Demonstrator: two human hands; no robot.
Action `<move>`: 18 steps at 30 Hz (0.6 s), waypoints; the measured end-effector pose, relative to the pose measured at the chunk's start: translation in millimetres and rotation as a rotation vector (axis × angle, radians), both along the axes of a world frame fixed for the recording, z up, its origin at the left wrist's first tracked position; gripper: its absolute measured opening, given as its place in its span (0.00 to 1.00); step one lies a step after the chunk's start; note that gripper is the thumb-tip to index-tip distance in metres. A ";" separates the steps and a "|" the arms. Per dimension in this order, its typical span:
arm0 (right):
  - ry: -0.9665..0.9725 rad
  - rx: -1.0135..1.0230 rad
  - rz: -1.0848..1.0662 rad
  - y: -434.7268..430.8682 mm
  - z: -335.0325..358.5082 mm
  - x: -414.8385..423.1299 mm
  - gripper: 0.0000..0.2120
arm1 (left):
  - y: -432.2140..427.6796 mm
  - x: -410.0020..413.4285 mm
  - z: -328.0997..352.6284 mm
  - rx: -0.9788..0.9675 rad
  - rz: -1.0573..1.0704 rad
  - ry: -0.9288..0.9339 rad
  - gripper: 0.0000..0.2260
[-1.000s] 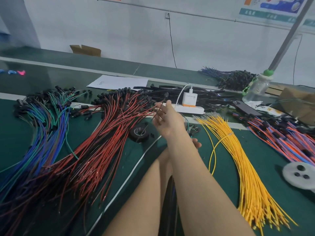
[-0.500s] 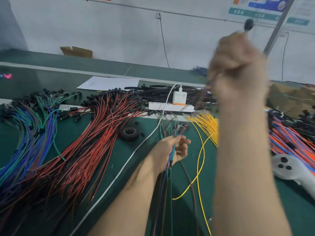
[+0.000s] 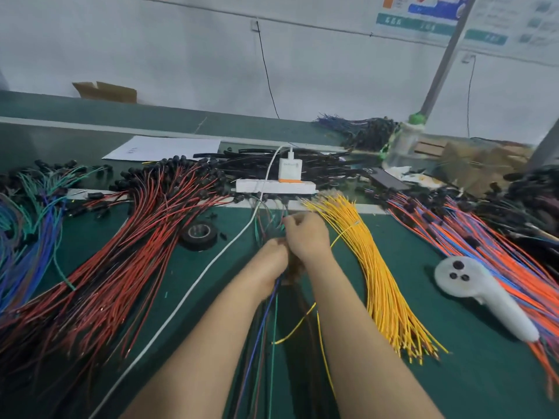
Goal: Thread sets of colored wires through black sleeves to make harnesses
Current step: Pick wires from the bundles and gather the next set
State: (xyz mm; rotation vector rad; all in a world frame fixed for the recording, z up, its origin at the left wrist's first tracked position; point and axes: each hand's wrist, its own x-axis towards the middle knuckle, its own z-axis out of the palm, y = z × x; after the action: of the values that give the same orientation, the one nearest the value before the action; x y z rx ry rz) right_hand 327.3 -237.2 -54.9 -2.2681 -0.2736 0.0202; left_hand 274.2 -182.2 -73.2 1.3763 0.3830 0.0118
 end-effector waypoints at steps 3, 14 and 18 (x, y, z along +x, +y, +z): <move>-0.001 0.119 0.028 -13.7 3.1 3.2 0.14 | 12.8 1.9 6.4 -0.125 0.114 -0.010 0.17; 0.045 -0.515 -0.199 -52.0 -16.1 1.8 0.20 | 48.8 -10.0 -2.7 1.177 0.140 0.288 0.20; 0.014 -0.430 -0.165 -49.0 -16.1 7.2 0.07 | 33.2 7.0 -9.3 1.158 0.057 0.257 0.17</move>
State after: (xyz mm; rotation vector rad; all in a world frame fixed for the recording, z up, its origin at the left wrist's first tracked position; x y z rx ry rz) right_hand 334.5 -286.1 -71.0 -2.7104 -0.0767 0.0094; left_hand 281.2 -149.1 -82.5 2.5217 0.6802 0.1199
